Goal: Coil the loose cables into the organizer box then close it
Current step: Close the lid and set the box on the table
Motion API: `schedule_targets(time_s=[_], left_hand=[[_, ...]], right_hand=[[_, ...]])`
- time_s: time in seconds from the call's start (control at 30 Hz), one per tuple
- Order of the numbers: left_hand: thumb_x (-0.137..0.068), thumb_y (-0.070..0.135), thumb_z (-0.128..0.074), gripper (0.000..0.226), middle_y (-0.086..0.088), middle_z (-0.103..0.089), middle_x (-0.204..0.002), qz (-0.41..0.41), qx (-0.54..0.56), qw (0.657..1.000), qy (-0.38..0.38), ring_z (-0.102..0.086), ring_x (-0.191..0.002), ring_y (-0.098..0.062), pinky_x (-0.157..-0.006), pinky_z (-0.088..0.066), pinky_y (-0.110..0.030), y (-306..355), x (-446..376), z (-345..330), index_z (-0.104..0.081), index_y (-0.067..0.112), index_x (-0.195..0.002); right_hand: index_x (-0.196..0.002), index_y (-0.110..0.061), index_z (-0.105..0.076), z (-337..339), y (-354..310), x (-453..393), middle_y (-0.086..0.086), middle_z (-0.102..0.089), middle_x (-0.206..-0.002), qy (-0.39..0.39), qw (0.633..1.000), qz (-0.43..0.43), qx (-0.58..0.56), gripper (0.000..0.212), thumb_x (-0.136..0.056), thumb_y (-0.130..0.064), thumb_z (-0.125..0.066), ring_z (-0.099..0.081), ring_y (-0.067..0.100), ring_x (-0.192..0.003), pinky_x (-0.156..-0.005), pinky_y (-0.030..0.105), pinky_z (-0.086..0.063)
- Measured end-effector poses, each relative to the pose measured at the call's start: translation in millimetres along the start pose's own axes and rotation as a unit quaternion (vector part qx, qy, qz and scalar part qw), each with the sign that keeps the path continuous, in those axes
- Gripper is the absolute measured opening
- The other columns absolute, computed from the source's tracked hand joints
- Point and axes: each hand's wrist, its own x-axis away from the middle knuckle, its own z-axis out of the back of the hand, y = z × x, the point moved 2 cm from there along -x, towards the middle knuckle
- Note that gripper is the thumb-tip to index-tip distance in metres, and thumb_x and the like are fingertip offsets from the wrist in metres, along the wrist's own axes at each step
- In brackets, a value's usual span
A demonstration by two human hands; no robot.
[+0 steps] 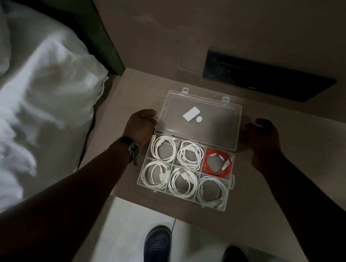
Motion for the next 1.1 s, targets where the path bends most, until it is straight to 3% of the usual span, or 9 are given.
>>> schedule_targets(time_s=[0.1,0.27,0.33,0.47,0.6,0.7,0.87,1.0,1.1], left_hand=[[-0.085,-0.002,-0.051,0.029,-0.017,-0.077,-0.094,0.017,0.088,0.996,-0.019,-0.067,-0.083,-0.035,-0.077,-0.060,-0.042,8,5,4,-0.072,0.010,-0.099],[-0.085,-0.009,-0.044,0.024,-0.017,-0.067,-0.082,-0.098,0.070,0.991,-0.052,-0.067,-0.075,-0.015,-0.071,-0.053,-0.023,0,36,23,-0.067,-0.004,-0.079],[-0.082,-0.012,-0.050,0.018,-0.020,-0.066,-0.093,-0.145,0.044,0.986,-0.074,-0.070,-0.084,-0.016,-0.077,-0.055,-0.022,-10,46,31,-0.065,-0.014,-0.092],[-0.078,-0.018,-0.050,0.030,-0.015,-0.067,-0.113,-0.167,0.034,0.980,-0.106,-0.067,-0.103,-0.014,-0.087,-0.051,-0.018,-29,56,40,-0.066,-0.013,-0.103],[-0.077,-0.017,-0.062,0.037,-0.003,-0.068,-0.114,-0.158,-0.014,0.983,-0.096,-0.066,-0.103,-0.010,-0.085,-0.051,-0.017,-36,60,39,-0.072,0.007,-0.102],[-0.075,-0.014,-0.069,0.045,0.002,-0.070,-0.113,-0.153,-0.048,0.982,-0.104,-0.067,-0.097,-0.008,-0.084,-0.052,-0.022,-42,60,40,-0.072,0.023,-0.101],[-0.080,0.006,-0.074,0.038,0.001,-0.071,-0.111,-0.232,-0.147,0.961,-0.036,-0.068,-0.097,-0.012,-0.091,-0.055,-0.038,-51,71,40,-0.067,0.027,-0.111],[-0.070,0.050,-0.079,0.094,0.015,-0.042,-0.145,-0.244,-0.290,0.913,-0.152,-0.045,-0.130,0.002,-0.108,-0.038,-0.016,-69,91,48,-0.030,0.033,-0.149],[-0.052,0.070,-0.080,0.139,0.005,-0.015,-0.163,-0.258,-0.369,0.865,-0.221,-0.015,-0.149,-0.005,-0.119,-0.021,-0.023,-83,101,50,-0.002,0.020,-0.155]], right_hand=[[-0.095,-0.017,-0.060,1,-7,12,0.001,-0.064,-0.081,-0.046,0.994,0.027,-0.092,0.008,-0.095,-0.022,-0.055,-0.060,0.019,-0.072,-0.062,0.029,-0.048],[-0.082,-0.028,-0.077,15,0,52,-0.001,-0.078,-0.090,-0.109,0.986,0.088,-0.090,0.056,-0.096,-0.063,-0.036,-0.073,0.018,-0.089,-0.080,0.035,-0.053],[-0.082,-0.023,-0.077,14,11,66,0.002,-0.077,-0.093,-0.123,0.985,0.114,-0.030,0.050,-0.093,-0.060,-0.046,-0.072,0.017,-0.092,-0.081,0.034,-0.052],[-0.081,-0.009,-0.075,14,35,80,0.002,-0.067,-0.097,-0.115,0.945,0.256,0.169,0.011,-0.084,-0.020,-0.076,-0.068,0.018,-0.089,-0.077,0.022,-0.053],[-0.105,-0.012,-0.075,16,58,83,0.011,-0.063,-0.121,-0.094,0.855,0.385,0.334,0.041,-0.068,-0.019,-0.090,-0.057,0.031,-0.116,-0.098,0.039,-0.047],[-0.141,-0.022,-0.051,19,76,87,0.006,-0.038,-0.152,-0.101,0.847,0.357,0.380,0.074,-0.075,-0.038,-0.081,-0.036,0.023,-0.139,-0.109,0.030,-0.033],[-0.152,-0.031,-0.030,18,95,95,-0.001,-0.023,-0.161,-0.055,0.849,0.326,0.412,0.076,-0.087,-0.058,-0.058,-0.025,0.017,-0.144,-0.110,0.034,-0.033],[-0.156,-0.030,-0.023,24,103,106,-0.002,-0.007,-0.167,-0.085,0.851,0.315,0.412,0.097,-0.076,-0.073,-0.058,-0.015,0.013,-0.149,-0.114,0.037,-0.029],[-0.158,-0.029,-0.006,29,109,114,0.007,0.010,-0.167,-0.155,0.814,0.334,0.449,0.127,-0.058,-0.083,-0.065,-0.003,0.031,-0.154,-0.118,0.049,-0.026]])
